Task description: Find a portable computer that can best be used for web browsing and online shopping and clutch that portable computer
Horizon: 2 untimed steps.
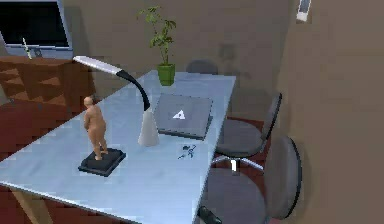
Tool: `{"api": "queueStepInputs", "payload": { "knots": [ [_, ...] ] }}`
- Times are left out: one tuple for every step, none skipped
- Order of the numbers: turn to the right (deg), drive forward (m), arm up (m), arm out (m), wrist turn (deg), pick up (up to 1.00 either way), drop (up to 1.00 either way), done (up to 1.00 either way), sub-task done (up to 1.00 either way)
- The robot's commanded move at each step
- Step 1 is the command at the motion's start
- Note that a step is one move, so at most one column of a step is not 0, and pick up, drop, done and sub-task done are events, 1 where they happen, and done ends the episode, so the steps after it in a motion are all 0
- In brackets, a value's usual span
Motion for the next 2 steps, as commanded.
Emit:
{"api": "queueStepInputs", "payload": {
  "knots": [
    [15.0, 0.00, 0.00, 0.00, 0.0, 0.00, 0.00, 0.00, 0.00],
    [0.0, 0.25, 0.00, 0.00, 0.0, 0.00, 0.00, 0.00, 0.00]
  ]
}}
